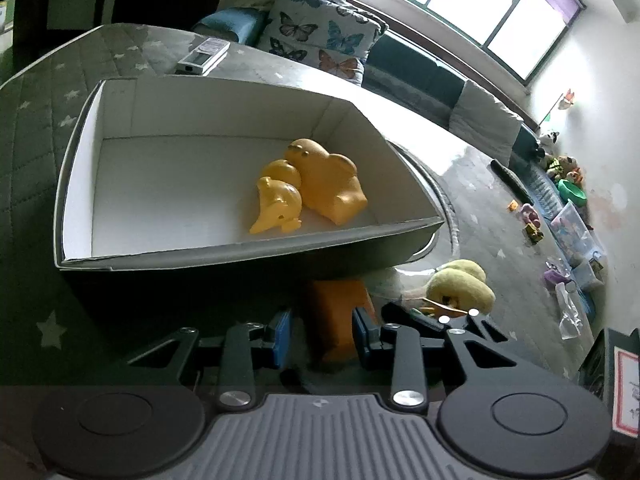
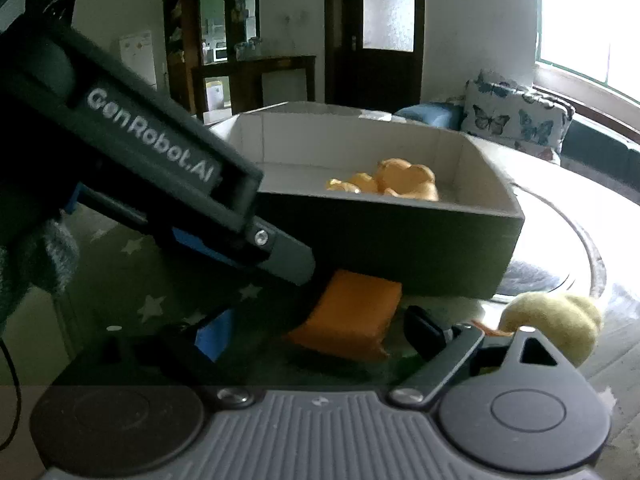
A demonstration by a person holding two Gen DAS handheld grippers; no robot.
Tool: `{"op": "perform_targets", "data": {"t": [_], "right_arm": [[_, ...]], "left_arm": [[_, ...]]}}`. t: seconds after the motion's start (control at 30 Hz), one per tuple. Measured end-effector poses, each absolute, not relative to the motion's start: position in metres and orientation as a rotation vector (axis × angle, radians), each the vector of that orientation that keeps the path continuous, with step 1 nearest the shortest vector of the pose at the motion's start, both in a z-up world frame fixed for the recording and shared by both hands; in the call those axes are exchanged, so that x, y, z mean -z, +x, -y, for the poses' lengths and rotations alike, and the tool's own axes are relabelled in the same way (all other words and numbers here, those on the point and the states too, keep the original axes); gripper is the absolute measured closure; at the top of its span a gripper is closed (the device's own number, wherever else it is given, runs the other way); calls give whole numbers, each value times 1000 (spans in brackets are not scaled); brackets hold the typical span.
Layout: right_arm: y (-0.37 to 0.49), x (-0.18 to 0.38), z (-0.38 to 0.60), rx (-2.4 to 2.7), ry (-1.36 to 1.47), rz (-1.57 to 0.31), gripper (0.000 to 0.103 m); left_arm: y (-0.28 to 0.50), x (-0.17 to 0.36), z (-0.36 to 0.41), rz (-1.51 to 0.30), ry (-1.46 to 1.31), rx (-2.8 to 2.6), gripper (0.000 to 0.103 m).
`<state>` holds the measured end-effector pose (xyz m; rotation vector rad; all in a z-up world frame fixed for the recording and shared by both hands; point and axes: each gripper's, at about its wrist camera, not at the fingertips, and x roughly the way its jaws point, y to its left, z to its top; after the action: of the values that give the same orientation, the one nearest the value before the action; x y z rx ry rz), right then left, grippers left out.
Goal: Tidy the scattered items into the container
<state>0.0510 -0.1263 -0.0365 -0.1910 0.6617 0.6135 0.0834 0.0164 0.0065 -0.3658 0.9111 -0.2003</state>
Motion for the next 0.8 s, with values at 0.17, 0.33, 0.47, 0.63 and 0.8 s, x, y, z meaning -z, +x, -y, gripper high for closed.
{"op": "perform_targets", "data": {"t": [0.17, 0.33, 0.47, 0.63, 0.8], "right_arm": [[56, 42, 123, -569, -185, -683, 27], [57, 41, 127, -560, -180, -686, 41], [55, 38, 133, -571, -174, -691, 47], [48, 37, 137, -621, -186, -694, 47], [36, 39, 138, -704, -218, -677, 47]], "left_arm": [[87, -2, -21, -923, -393, 188, 67], [91, 1, -22, -934, -417, 184, 67], [92, 6, -18, -951, -429, 193, 67], [92, 7, -15, -958, -429, 206, 67], [92, 11, -13, -978, -439, 206, 67]]}}
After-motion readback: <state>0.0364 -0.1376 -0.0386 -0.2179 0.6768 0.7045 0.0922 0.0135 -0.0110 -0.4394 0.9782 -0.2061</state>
